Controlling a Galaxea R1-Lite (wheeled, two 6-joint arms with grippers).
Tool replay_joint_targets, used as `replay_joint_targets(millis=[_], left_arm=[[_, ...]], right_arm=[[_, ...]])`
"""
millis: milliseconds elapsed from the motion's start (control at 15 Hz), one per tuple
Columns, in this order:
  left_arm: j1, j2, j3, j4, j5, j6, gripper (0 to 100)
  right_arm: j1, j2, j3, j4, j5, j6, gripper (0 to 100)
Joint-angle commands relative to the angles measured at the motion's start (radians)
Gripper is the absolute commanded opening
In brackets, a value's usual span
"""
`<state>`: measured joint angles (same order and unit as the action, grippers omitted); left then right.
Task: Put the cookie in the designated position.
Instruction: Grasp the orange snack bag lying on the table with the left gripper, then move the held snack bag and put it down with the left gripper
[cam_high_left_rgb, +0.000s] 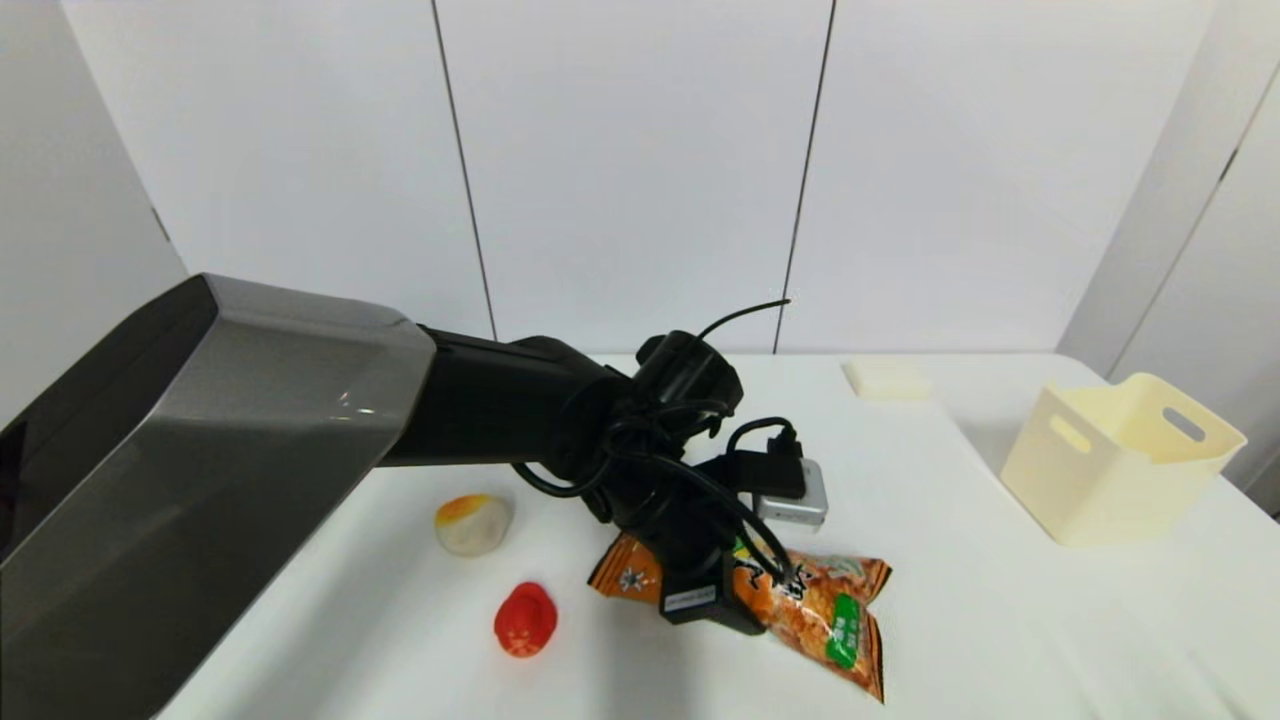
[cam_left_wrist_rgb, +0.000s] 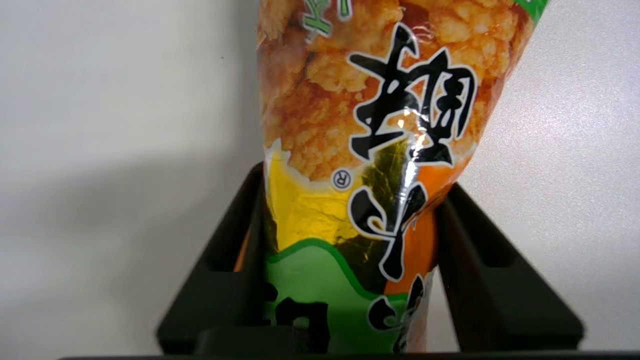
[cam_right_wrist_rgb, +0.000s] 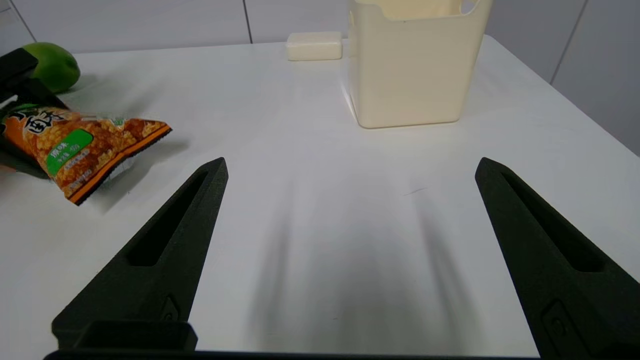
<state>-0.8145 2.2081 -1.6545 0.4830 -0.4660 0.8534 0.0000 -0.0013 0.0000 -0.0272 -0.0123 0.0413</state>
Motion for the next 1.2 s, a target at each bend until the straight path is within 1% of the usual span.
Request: replay_joint_targets(millis=[67, 200, 600, 800, 1000, 1200], left_arm=[[0.005, -0.002, -0.001, 0.003, -0.002, 0.004, 0], [0.005, -0.008, -0.001, 0.003, -0.003, 0.004, 0], [0.001, -0.128, -0.027, -0.003, -0.002, -0.056, 0], [0.057, -0.219, -0.094, -0.003, 0.001, -0.148, 0], [0.202, -0.284, -0.157, -0.014, 0.001, -0.155, 0], [0.439, -0.349, -0.145, -0.119, 0.001, -0.154, 0]], right_arm=[[0.0, 0.0, 0.002, -0.002, 0.002, 0.002, 100], [0.0, 0.0, 0.002, 0.0, 0.002, 0.0, 100], [0.0, 0.0, 0.002, 0.0, 0.0, 0.0, 100], [0.0, 0.0, 0.002, -0.002, 0.0, 0.002, 100], [0.0, 0.0, 0.002, 0.0, 0.002, 0.0, 100], [0.0, 0.0, 0.002, 0.0, 0.0, 0.0, 100]])
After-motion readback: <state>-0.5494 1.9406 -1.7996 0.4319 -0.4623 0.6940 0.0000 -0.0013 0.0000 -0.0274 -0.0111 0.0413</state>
